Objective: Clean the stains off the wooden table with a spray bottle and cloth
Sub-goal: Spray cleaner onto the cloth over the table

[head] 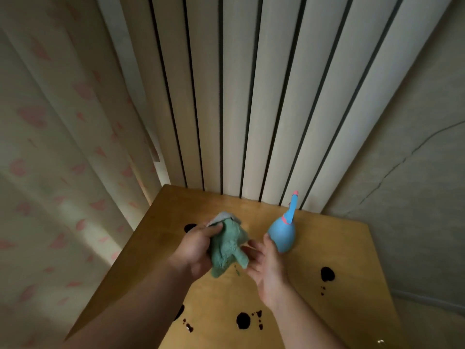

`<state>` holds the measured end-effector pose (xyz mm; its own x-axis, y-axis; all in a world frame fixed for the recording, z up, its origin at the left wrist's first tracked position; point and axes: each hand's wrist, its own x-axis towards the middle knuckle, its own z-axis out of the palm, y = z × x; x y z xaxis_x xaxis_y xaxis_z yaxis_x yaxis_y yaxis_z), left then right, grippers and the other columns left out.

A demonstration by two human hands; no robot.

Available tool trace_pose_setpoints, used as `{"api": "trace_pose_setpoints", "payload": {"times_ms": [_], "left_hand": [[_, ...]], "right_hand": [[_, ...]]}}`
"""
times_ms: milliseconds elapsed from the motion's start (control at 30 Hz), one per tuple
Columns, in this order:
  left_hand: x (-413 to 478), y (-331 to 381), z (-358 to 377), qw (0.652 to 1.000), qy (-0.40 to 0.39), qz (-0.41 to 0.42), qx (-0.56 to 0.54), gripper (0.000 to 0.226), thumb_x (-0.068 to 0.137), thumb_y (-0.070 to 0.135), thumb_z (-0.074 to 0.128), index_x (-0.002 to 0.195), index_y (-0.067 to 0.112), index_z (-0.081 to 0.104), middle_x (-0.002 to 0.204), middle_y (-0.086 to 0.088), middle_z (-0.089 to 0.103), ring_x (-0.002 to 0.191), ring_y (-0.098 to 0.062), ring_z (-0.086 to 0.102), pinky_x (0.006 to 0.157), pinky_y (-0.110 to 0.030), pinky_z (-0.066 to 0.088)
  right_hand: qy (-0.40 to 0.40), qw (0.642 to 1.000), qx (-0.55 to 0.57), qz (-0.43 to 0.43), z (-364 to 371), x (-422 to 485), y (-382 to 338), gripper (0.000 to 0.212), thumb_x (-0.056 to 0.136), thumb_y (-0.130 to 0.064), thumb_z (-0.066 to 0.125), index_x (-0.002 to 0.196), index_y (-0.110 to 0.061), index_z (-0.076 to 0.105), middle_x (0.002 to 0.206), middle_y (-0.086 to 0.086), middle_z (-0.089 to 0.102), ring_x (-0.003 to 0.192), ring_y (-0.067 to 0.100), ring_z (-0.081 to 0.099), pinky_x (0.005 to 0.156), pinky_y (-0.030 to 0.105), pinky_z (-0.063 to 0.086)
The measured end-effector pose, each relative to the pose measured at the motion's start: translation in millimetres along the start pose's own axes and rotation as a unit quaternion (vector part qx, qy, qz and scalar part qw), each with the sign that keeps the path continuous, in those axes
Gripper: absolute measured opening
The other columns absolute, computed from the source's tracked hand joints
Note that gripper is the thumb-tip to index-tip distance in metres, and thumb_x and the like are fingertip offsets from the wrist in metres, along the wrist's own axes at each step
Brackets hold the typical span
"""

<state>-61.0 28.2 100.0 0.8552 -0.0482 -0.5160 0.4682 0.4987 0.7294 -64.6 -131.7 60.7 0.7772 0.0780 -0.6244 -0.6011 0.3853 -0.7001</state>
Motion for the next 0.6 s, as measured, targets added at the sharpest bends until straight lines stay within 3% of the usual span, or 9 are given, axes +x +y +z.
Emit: {"api": "trace_pose_setpoints", "payload": {"times_ms": [67,133,200,300,400,467,533,600], "left_hand": [[-8,-4,-7,0.999,0.015,0.000,0.041,0.033,0.103,0.014,0.041,0.119,-0.005,0.063,0.114,-0.027,0.067,0.103,-0.037,0.066,0.086,-0.045,0.053],[-11,-4,-16,0.992,0.060,0.021,0.110,0.029,0.102,0.020,0.047,0.113,0.001,0.065,0.106,-0.020,0.072,0.099,-0.035,0.068,0.084,-0.043,0.053],[-10,-5,-28,0.974,0.108,0.038,0.197,0.025,0.099,0.026,0.055,0.104,0.006,0.070,0.100,-0.016,0.073,0.097,-0.035,0.068,0.088,-0.043,0.052],[-9,-11,-50,0.956,0.167,0.024,0.241,0.019,0.092,0.024,0.067,0.090,0.006,0.072,0.090,-0.020,0.073,0.086,-0.035,0.069,0.081,-0.046,0.053],[-4,-20,-68,0.962,0.152,-0.028,0.225,0.024,0.089,0.021,0.070,0.096,-0.002,0.069,0.091,-0.023,0.073,0.089,-0.040,0.071,0.089,-0.057,0.054],[2,-21,-79,0.974,0.123,-0.028,0.186,0.021,0.090,0.018,0.067,0.104,0.002,0.069,0.099,-0.020,0.074,0.097,-0.038,0.069,0.091,-0.054,0.054],[9,-20,-98,0.979,0.089,-0.007,0.184,0.032,0.082,0.023,0.069,0.112,0.012,0.070,0.109,-0.012,0.073,0.105,-0.030,0.067,0.085,-0.044,0.053],[15,-20,-125,0.972,0.104,0.024,0.207,0.044,0.073,0.033,0.070,0.115,0.019,0.068,0.114,-0.001,0.069,0.109,-0.021,0.062,0.086,-0.036,0.046]], "right_hand": [[-0.133,0.983,0.074,0.107,12,-11,-3,0.060,0.095,-0.058,0.043,0.120,-0.006,0.061,0.117,0.020,0.067,0.108,0.034,0.065,0.100,0.049,0.045],[-0.186,0.974,-0.033,0.121,16,-13,-1,0.047,0.092,-0.044,0.059,0.124,-0.010,0.060,0.118,0.015,0.068,0.111,0.033,0.064,0.104,0.052,0.042],[-0.152,0.975,-0.133,0.092,18,-9,9,0.041,0.081,-0.020,0.073,0.119,-0.008,0.063,0.109,0.011,0.072,0.105,0.029,0.066,0.101,0.047,0.046],[-0.072,0.988,-0.121,0.063,19,1,22,0.029,0.082,-0.006,0.066,0.111,-0.003,0.065,0.108,0.012,0.072,0.102,0.027,0.065,0.099,0.038,0.046],[-0.117,0.988,0.011,0.102,22,5,32,0.027,0.091,-0.006,0.054,0.116,0.002,0.058,0.112,0.022,0.068,0.107,0.034,0.064,0.098,0.044,0.047],[-0.140,0.983,0.026,0.114,28,15,39,0.026,0.098,-0.013,0.047,0.118,0.000,0.056,0.112,0.022,0.068,0.108,0.033,0.064,0.095,0.046,0.049],[-0.102,0.991,-0.017,0.088,35,39,44,0.026,0.100,-0.016,0.046,0.120,-0.004,0.057,0.113,0.018,0.069,0.107,0.030,0.065,0.094,0.045,0.051],[-0.032,0.998,-0.054,0.030,47,68,44,0.023,0.099,-0.016,0.051,0.119,-0.009,0.060,0.113,0.015,0.070,0.103,0.028,0.067,0.093,0.046,0.052]]}}
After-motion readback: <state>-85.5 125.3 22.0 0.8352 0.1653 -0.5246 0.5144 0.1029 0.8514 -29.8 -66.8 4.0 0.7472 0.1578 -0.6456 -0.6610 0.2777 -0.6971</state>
